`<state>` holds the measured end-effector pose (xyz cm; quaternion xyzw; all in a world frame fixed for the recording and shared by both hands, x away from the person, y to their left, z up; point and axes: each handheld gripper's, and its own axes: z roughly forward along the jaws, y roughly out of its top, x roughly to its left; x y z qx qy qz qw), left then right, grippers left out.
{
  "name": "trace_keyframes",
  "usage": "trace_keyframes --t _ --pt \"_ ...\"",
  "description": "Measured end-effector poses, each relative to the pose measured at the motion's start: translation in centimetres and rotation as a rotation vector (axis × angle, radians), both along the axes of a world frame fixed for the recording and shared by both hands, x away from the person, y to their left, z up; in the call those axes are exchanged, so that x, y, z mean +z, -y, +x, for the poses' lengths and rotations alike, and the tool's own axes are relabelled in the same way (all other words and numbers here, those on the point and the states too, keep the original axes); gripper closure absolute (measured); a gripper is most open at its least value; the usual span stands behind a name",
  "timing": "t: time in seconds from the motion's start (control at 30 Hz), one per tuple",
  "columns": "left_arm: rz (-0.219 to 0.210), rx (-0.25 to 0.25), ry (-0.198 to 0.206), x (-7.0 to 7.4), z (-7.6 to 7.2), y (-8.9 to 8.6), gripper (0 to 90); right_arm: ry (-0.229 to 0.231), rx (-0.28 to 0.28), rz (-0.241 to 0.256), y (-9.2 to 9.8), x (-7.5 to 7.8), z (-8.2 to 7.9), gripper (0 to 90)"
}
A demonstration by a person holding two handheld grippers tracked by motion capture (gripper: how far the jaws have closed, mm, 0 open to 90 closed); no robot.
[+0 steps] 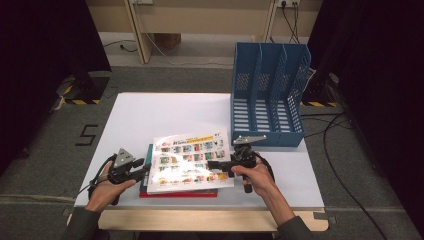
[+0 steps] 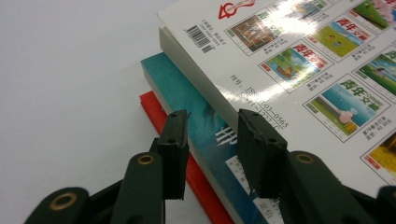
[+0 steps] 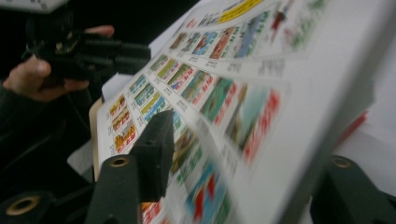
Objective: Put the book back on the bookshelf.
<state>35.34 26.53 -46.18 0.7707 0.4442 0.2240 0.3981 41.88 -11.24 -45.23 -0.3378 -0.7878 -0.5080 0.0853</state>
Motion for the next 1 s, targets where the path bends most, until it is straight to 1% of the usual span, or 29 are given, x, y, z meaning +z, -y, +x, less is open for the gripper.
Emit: trace_keyframes --t 0.03,0.07,0.1,0.13,0.17,0.2,0.23,0.3,0.37,0.4,0.43,0.53,0.6,0.7,0.73,0.77,0.87,0.9,0.93,1.0 --pt "-0.004 0.002 -0.001 0.0 0.0 0.1 58.9 0.006 0.009 -0.018 -0.3 0.2 0.0 55.7" --pt "-0.008 0.009 -0.002 -0.1 0.1 0.0 53.2 0.005 0.01 -0.03 -0.4 0.5 0.0 60.3" --pt "-0.022 0.016 -0.006 -0.2 0.2 0.0 46.2 0.012 0.005 -0.031 -0.4 0.8 0.0 65.2" --pt "-0.03 0.02 -0.012 -0.3 0.2 -0.1 40.0 0.014 0.0 -0.031 -0.4 1.2 0.0 67.8" --pt "-0.032 0.024 -0.013 -0.3 0.3 -0.2 35.0 0.011 -0.001 -0.045 -0.3 1.5 -0.2 68.0" --pt "-0.034 0.028 -0.019 -0.4 0.3 -0.2 32.3 0.006 -0.002 -0.055 -0.3 1.7 -0.3 68.5" --pt "-0.031 0.032 -0.022 -0.5 0.4 -0.1 32.7 0.004 -0.002 -0.061 -0.3 1.9 -0.3 69.1" --pt "-0.038 0.033 -0.025 -0.6 0.4 -0.2 33.4 0.0 -0.012 -0.077 -0.4 1.8 -0.3 69.5" --pt "-0.043 0.034 -0.026 -0.6 0.5 -0.3 31.7 -0.008 -0.016 -0.071 -0.4 1.9 0.0 70.4" --pt "-0.049 0.039 -0.028 -0.7 0.5 -0.4 28.3 -0.003 -0.01 -0.062 -0.4 2.0 0.1 71.0" --pt "-0.056 0.04 -0.034 -0.7 0.6 -0.6 25.0 -0.008 -0.017 -0.052 -0.3 2.2 0.2 71.6" --pt "-0.075 0.042 -0.032 -0.8 0.7 -0.9 16.5 0.01 -0.012 -0.061 -0.4 2.7 0.3 72.3" --pt "-0.093 0.045 -0.031 -0.8 0.8 -1.1 15.2 0.009 -0.009 -0.062 -0.4 3.1 0.4 72.5" --pt "-0.115 0.058 -0.018 -0.7 0.8 -1.5 15.1 0.023 -0.007 -0.072 -0.6 3.7 0.6 72.7" --pt "-0.129 0.069 -0.011 -0.6 0.9 -1.7 15.1 0.028 -0.003 -0.074 -0.7 4.0 0.7 72.7" --pt "-0.149 0.083 -0.007 -0.6 0.9 -2.1 15.1 0.026 0.002 -0.078 -0.7 4.4 0.8 72.7" --pt "-0.214 0.149 0.007 -0.5 1.3 -3.6 15.1 0.052 -0.004 -0.088 -0.8 5.6 0.9 72.8" --pt "-0.22 0.172 0.011 -0.4 1.4 -4.1 15.0 0.056 -0.005 -0.092 -0.7 6.0 1.0 72.8" --pt "-0.21 0.19 0.014 -0.5 1.5 -4.6 15.0 0.065 -0.005 -0.097 -0.6 6.5 0.9 72.9" --pt "-0.145 0.225 0.014 -1.0 1.7 -5.4 15.0 0.079 -0.014 -0.11 -0.4 7.3 0.8 72.9"
